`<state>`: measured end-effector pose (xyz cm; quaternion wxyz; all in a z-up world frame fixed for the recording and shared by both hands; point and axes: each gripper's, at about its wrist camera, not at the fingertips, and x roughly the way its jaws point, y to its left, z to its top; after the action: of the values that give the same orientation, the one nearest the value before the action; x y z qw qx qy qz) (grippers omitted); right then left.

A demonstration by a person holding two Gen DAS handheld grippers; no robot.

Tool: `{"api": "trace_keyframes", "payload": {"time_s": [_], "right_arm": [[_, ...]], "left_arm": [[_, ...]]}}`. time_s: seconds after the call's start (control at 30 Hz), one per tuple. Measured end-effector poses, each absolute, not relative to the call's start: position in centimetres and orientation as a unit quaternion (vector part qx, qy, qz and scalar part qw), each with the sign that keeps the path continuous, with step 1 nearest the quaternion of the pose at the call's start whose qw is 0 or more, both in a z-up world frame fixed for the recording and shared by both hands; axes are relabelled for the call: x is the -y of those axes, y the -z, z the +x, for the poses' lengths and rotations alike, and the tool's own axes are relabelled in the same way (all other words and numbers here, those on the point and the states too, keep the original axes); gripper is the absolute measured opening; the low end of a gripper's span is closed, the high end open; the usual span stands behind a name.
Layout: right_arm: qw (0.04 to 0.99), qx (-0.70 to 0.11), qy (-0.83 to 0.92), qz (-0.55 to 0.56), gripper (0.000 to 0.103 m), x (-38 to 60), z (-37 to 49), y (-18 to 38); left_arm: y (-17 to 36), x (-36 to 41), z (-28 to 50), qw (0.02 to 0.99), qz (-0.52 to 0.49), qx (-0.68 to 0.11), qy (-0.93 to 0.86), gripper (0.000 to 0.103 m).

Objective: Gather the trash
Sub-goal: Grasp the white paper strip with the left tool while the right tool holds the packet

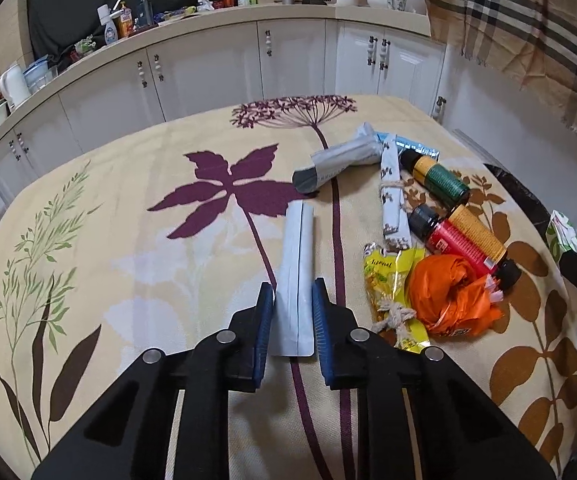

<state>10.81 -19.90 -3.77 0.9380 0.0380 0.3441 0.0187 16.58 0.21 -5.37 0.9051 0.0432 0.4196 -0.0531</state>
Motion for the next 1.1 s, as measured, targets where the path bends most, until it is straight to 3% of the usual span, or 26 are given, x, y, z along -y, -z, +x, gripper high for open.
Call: {"api": "trace_keyframes", "payload": {"time_s": [0.13,0.2,0.53,0.67,0.73,0.83,1.1], "right_arm": [[0.940,-0.338,-0.013,0.040,0.030,20.4,10.6,3.4],[0.942,-0.333,-0.008,0.041,0.030,20.8,10.5,3.2],[0.943,-0.330,-0.003,0.048,0.030,21.6,10.5,3.2],[0.941,-0.335,-0.004,0.050,0.030,21.6,10.6,3.5],[0.940,-0.336,-0.004,0.051,0.030,21.7,10.6,3.5],[0.940,-0.339,-0.003,0.052,0.030,21.7,10.8,3.7],[0.939,-0.340,-0.006,0.052,0.030,21.5,11.1,3.8]], "left_arm": [[4.2,0.1,16.4,0.913,0.039,-0.402,0.053,0.019],[3.6,0.4,16.4,0.917,0.039,-0.393,0.053,0.009],[4.1,0.7,16.8,0.915,0.040,-0.398,0.053,0.009],[4.9,0.8,17.2,0.909,0.041,-0.411,0.056,0.019],[5.3,0.8,17.3,0.907,0.043,-0.415,0.054,0.034],[5.7,0.6,17.4,0.905,0.040,-0.420,0.054,0.041],[6.2,0.2,17.3,0.900,0.040,-0.429,0.057,0.040]]}}
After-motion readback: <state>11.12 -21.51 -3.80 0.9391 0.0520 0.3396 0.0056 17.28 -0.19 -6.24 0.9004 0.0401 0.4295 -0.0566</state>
